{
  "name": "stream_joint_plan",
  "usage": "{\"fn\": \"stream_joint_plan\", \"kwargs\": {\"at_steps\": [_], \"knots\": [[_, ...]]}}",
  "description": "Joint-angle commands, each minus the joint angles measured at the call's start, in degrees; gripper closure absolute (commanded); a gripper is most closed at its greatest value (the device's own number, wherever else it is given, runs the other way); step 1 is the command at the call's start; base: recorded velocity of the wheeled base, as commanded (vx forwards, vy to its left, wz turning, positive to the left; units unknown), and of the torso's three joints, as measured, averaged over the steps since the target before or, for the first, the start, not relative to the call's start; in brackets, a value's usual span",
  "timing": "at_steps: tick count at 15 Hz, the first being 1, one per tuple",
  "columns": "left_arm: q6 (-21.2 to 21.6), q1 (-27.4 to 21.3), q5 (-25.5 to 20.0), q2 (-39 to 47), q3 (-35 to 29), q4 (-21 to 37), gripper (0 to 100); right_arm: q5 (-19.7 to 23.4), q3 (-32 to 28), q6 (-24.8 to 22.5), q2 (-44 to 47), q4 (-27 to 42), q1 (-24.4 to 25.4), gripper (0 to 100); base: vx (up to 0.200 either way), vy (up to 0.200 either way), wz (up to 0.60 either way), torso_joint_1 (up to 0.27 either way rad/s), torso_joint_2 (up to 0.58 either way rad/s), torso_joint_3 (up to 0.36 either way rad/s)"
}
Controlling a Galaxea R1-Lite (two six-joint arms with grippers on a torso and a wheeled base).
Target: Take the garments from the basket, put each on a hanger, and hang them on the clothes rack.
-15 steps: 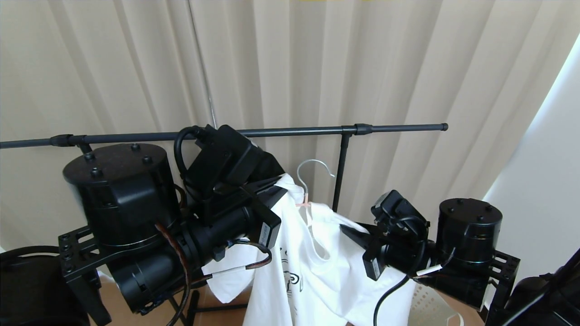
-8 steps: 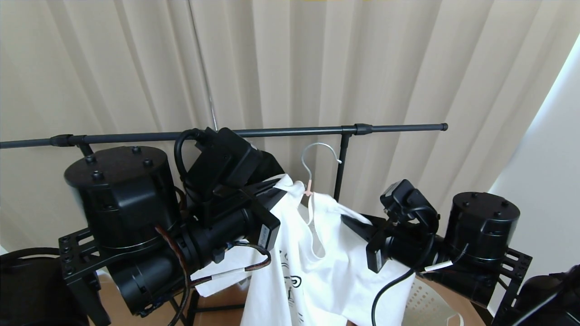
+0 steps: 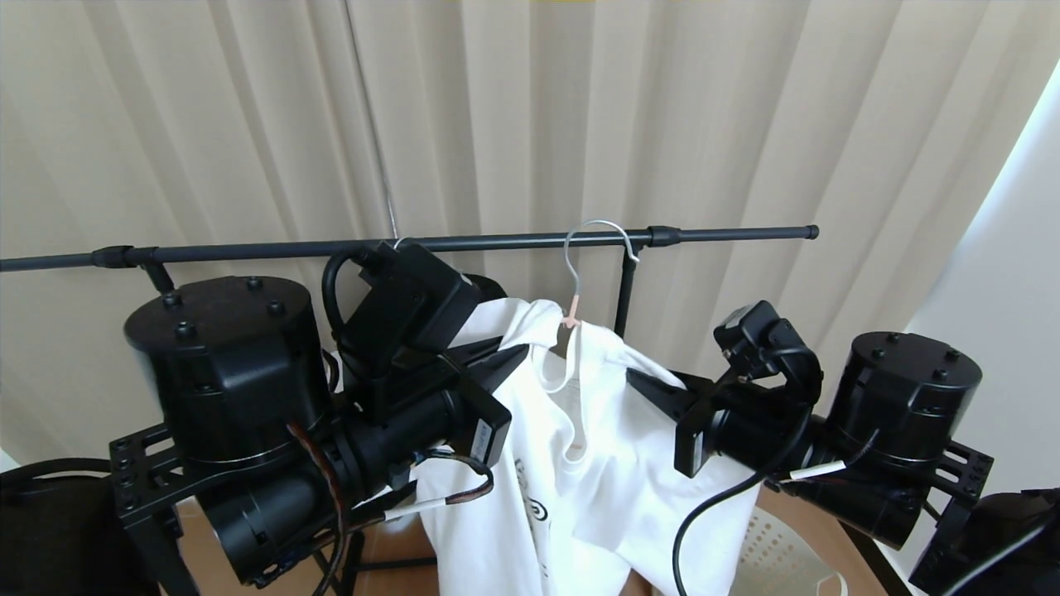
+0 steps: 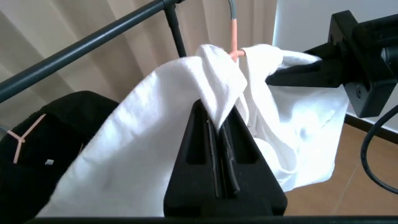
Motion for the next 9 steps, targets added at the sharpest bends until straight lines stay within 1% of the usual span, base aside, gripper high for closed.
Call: {"fn": "stream_joint_plan", "kwargs": {"at_steps": [1,4,9], "knots": [[-0.1,-0.7,0.0,0.1,0.2,0.0,100,-0.1,-1.0,0.7,-0.1,0.0,-0.4,100,0.0,0.0,0.0,0.0,0.0,0.0],[-1.4,-1.2,0.1,0.2,0.6,1.2,100,-0.1,-1.2,1.5,-0.3,-0.1,-0.6,100,0.0,0.0,0.0,0.0,0.0,0.0],[-1.6,-1.3,0.0,1.1,1.0,1.1,100,0.4,-1.2,3.0,-1.6,-0.1,-0.8,100,0.0,0.0,0.0,0.0,0.0,0.0]]}}
